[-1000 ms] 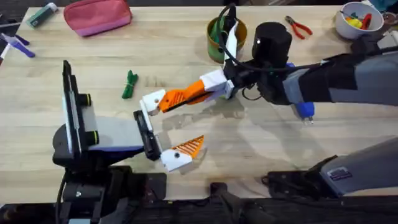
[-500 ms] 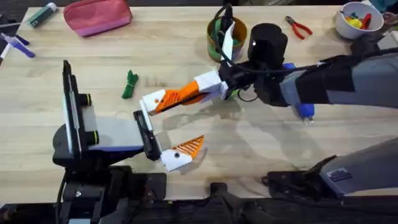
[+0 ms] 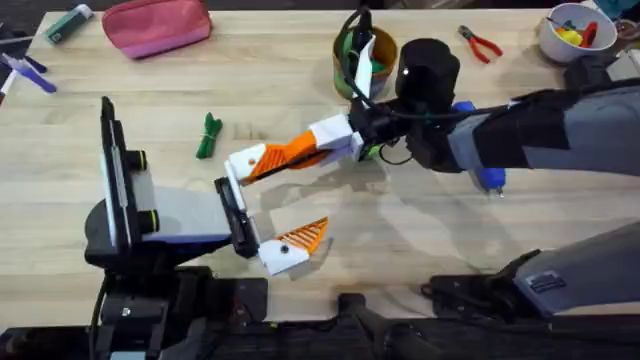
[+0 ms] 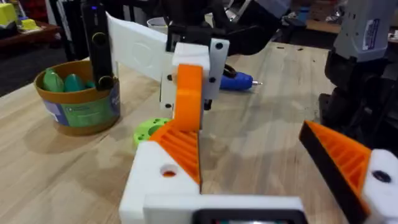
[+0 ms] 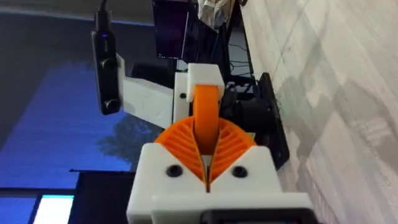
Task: Pick up the gripper from the table and insert it into the empty holder that is missing its gripper. Then pick up a screw, insert it into the mounting hole, and use the screwdriver to tighten it. Finally, clean up the table by picking up the vegetable and placing it into the bucket.
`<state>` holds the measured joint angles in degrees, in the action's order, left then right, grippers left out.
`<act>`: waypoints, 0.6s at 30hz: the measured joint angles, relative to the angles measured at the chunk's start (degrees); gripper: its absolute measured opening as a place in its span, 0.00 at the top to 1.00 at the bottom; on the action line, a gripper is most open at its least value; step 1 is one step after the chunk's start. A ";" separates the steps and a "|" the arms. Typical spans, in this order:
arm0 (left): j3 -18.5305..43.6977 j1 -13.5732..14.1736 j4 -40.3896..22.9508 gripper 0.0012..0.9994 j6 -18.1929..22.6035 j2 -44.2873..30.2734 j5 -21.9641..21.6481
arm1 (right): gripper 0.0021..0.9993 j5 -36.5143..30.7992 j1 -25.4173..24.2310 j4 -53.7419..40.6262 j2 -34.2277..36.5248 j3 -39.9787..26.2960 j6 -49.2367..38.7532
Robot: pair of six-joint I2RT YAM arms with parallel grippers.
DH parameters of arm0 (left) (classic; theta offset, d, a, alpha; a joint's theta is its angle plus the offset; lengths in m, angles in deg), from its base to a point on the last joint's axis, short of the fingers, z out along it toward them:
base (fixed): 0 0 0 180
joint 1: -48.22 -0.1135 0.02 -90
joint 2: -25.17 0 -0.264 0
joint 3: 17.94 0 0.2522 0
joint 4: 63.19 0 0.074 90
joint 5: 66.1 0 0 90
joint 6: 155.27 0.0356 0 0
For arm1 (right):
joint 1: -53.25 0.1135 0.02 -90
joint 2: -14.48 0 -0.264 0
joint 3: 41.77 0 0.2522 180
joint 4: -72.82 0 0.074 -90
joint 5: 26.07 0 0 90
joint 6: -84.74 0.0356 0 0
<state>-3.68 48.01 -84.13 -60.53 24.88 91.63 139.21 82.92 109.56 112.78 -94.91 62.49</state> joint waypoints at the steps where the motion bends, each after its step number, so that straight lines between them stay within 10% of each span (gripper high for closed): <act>1: 0.00 0.00 0.00 0.01 0.00 -0.02 0.00 | 0.99 -0.08 0.03 0.02 0.00 -0.02 0.00; 18: 0.00 -0.06 0.00 0.01 -0.16 0.00 -0.04 | 0.99 -0.48 0.15 0.08 0.00 -0.01 1.29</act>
<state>-3.68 47.96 -84.13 -60.69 24.88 91.59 138.72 83.07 109.64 112.78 -94.92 63.78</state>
